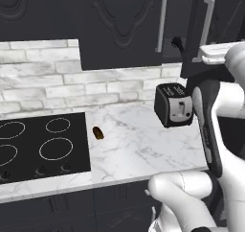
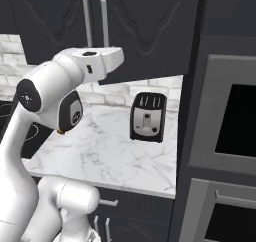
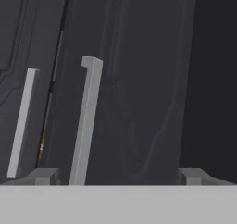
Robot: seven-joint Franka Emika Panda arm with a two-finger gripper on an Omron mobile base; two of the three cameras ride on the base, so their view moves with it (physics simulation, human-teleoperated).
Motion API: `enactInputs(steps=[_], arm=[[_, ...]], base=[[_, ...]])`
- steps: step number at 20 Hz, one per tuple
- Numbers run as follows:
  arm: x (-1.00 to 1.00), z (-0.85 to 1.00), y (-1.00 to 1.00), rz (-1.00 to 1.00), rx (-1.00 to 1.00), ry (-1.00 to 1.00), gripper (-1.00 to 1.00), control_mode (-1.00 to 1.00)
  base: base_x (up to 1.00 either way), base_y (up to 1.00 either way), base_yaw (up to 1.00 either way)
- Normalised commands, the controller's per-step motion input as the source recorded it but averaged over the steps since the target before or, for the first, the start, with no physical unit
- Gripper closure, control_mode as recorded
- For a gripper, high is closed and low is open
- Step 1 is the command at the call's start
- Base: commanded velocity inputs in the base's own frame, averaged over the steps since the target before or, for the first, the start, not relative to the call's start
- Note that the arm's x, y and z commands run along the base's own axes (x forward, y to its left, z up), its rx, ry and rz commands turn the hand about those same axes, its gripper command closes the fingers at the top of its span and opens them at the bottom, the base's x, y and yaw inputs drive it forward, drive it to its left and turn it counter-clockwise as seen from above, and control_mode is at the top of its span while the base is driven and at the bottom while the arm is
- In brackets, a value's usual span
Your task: Pick the bar soap and dish brush from the cabinet and place them on the counter.
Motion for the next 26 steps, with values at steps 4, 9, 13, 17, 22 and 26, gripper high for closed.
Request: enactInputs(steps=[4,9,13,17,22,26], arm=[[-0.17,0.0,0.53,-0.1,-0.04,-0.01,-1.0,-1.0],[-0.06,0.0,0.52,-0.1,-0.03,-0.04,-1.0,-1.0],[-0.03,0.0,0.45,-0.1,0.0,-0.08,-1.0,-1.0],[0.0,0.0,0.35,-0.09,0.03,-0.09,-1.0,-1.0],[0.0,0.0,0.31,-0.09,0.06,-0.09,-1.0,-1.0],[0.04,0.0,0.28,-0.11,0.03,-0.05,-1.0,-1.0]], base=[[0.0,0.0,0.0],[0.0,0.0,0.0],[0.0,0.0,0.0],[0.0,0.0,0.0],[0.0,0.0,0.0],[0.0,0.0,0.0]])
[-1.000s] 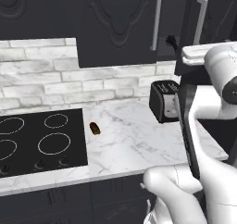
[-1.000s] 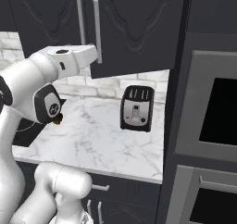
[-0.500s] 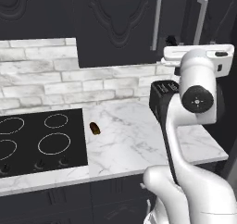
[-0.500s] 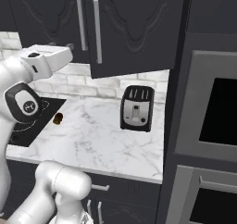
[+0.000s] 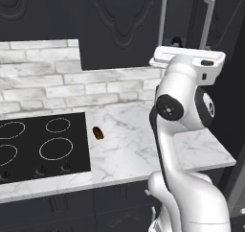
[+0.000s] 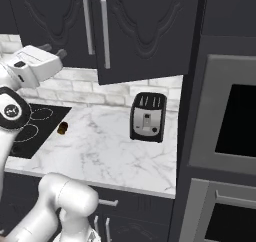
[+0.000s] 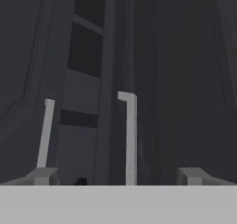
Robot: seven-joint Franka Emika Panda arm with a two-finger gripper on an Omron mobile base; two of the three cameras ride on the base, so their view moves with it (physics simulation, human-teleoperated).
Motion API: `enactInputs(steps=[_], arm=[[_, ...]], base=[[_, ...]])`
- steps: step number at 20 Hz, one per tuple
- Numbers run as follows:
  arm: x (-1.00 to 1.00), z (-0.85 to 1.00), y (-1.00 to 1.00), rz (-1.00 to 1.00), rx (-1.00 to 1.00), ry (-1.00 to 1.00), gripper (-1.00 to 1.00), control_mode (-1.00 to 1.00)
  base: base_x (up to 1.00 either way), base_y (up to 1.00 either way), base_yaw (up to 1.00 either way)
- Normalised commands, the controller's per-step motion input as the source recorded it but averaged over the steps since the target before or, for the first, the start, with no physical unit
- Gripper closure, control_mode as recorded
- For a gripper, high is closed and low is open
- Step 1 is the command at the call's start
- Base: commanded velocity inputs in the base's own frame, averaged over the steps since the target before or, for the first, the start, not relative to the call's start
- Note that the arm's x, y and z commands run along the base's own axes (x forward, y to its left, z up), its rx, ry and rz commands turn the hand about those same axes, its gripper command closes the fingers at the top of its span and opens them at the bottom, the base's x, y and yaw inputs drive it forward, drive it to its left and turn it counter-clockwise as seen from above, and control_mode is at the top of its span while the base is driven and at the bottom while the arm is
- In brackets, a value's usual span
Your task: Pick the bar soap and dish brush from the cabinet and place them on the counter.
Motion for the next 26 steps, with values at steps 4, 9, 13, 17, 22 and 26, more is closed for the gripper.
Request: enactInputs(steps=[4,9,13,17,22,26], arm=[[0.11,0.0,0.21,-0.13,0.0,-0.02,-1.0,-1.0],[0.23,0.0,0.02,-0.11,0.0,0.0,-1.0,-1.0],[0.25,-0.01,0.0,-0.06,0.0,0.0,-1.0,-1.0],[0.08,-0.01,-0.03,-0.03,0.0,0.0,-1.0,-1.0],[0.0,-0.08,-0.03,0.0,0.01,0.0,-1.0,-1.0],[0.0,-0.21,0.0,-0.03,0.04,0.0,-1.0,-1.0]], base=[[0.0,0.0,0.0],[0.0,0.0,0.0],[0.0,0.0,0.0],[0.0,0.0,0.0],[0.0,0.0,0.0],[0.0,0.0,0.0]])
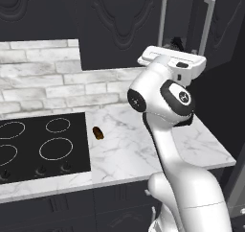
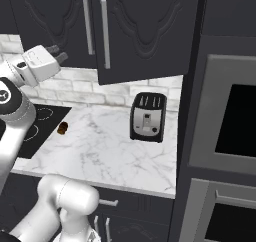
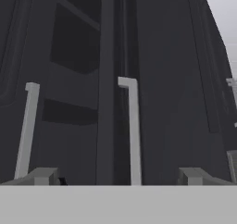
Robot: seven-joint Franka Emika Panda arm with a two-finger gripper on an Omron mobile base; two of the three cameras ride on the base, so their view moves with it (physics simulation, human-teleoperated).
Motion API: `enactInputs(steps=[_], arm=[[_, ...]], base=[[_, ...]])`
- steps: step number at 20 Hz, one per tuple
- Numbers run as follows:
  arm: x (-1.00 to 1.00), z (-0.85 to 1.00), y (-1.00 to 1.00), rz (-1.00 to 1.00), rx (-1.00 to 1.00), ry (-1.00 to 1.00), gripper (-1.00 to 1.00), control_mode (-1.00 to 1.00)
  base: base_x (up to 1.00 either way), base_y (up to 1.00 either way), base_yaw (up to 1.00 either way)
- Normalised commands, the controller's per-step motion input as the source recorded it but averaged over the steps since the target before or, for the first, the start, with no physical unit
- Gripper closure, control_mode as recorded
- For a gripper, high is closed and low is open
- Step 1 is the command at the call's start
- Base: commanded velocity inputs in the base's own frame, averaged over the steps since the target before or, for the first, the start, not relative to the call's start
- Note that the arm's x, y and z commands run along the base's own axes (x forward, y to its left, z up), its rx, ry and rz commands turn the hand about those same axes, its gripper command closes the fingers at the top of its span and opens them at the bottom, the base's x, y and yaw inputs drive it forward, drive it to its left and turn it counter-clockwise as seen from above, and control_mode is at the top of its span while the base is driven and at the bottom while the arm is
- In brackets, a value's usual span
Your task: Pick the bar soap and dish brush from the cabinet and place them on the counter.
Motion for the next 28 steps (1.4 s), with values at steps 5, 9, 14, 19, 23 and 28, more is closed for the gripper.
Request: enactInputs(steps=[5,9,14,19,23,28], arm=[[0.06,-0.17,0.0,-0.04,0.04,0.03,-1.0,-1.0],[0.21,-0.11,0.0,-0.04,0.05,0.02,-1.0,-1.0],[0.29,-0.03,0.0,-0.04,0.07,0.0,-1.0,-1.0],[0.28,-0.04,0.0,-0.02,0.07,0.01,-1.0,-1.0],[0.26,-0.03,0.0,0.0,0.05,0.02,-1.0,-1.0],[0.21,-0.02,-0.03,0.0,0.0,0.02,-1.0,-1.0]], base=[[0.0,0.0,0.0],[0.0,0.0,0.0],[0.0,0.0,0.0],[0.0,0.0,0.0],[0.0,0.0,0.0],[0.0,0.0,0.0]])
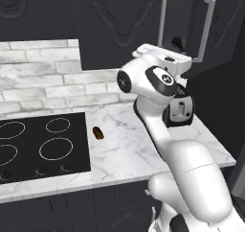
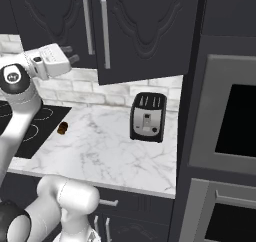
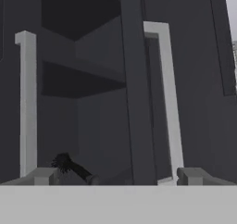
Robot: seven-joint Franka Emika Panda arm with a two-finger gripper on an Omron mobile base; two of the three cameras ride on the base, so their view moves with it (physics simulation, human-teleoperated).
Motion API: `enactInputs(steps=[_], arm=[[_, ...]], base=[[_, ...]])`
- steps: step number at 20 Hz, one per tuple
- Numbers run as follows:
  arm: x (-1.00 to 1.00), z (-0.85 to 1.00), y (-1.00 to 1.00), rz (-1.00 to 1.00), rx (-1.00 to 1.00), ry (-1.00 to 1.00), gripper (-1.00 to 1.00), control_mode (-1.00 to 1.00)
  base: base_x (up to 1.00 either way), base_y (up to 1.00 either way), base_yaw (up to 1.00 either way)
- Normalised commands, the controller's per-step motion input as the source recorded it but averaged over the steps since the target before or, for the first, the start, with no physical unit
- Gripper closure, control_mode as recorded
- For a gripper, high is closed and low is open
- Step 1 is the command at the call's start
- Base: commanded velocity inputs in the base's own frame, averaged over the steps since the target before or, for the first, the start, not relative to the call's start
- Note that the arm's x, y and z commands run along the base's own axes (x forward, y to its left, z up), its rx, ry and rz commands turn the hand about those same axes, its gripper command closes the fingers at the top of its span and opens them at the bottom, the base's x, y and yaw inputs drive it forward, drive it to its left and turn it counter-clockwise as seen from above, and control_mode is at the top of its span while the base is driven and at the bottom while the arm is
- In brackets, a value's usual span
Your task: Pick the bar soap and dish brush from the cabinet and place them on the counter.
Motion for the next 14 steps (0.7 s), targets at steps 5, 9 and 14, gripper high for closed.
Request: enactInputs(steps=[5,9,14], arm=[[0.19,-0.02,-0.13,0.0,0.0,0.03,-1.0,-1.0],[0.21,-0.05,-0.16,0.0,0.0,0.02,-1.0,-1.0],[0.25,-0.08,-0.12,0.0,0.0,0.01,-1.0,-1.0]], base=[[0.0,0.0,0.0],[0.0,0.0,0.0],[0.0,0.0,0.0]])
